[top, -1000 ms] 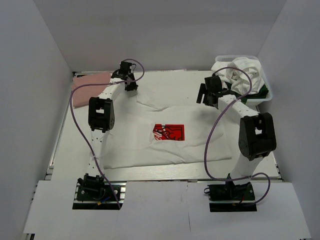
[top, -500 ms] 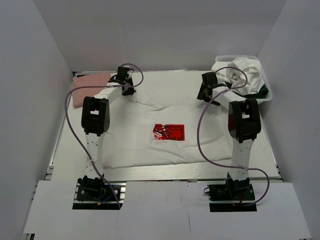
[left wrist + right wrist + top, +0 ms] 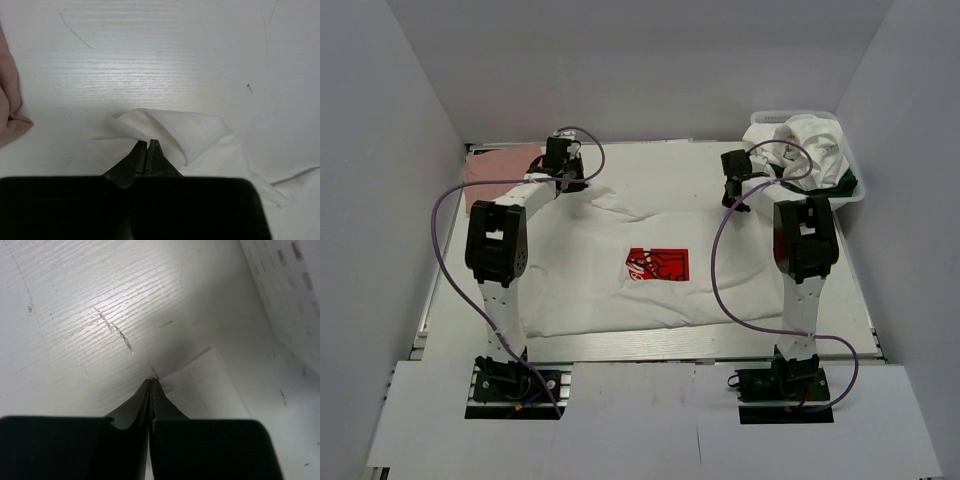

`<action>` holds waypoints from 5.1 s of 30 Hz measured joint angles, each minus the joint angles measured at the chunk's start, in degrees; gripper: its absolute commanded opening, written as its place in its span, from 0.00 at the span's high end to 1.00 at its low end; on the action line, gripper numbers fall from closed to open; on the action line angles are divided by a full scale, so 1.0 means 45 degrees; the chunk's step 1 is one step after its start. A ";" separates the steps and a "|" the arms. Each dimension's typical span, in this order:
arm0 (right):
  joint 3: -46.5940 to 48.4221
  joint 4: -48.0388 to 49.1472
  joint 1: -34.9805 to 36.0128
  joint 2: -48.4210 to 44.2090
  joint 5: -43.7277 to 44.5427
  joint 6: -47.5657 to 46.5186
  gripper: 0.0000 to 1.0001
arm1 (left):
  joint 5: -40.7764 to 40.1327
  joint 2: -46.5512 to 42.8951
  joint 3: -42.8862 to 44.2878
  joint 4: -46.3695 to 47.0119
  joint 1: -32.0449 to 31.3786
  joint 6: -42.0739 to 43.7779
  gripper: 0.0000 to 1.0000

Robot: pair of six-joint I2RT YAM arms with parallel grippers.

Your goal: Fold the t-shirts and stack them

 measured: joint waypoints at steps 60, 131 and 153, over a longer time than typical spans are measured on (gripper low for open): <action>-1.0448 0.0374 0.0194 -1.1327 -0.0612 0.0544 0.46 | -0.1166 -1.6048 -1.4173 -0.3915 -0.0253 -0.6387 0.00; -0.7315 0.1729 0.7339 -0.7266 -0.7325 -0.8573 0.09 | -0.0243 -1.1628 -1.2896 -0.2186 -0.0049 -0.6305 0.64; -0.9258 0.2735 0.7111 -1.2002 -0.4488 -0.6203 0.09 | 0.0117 -1.1652 -1.0870 -0.2560 -0.2914 -0.4425 0.01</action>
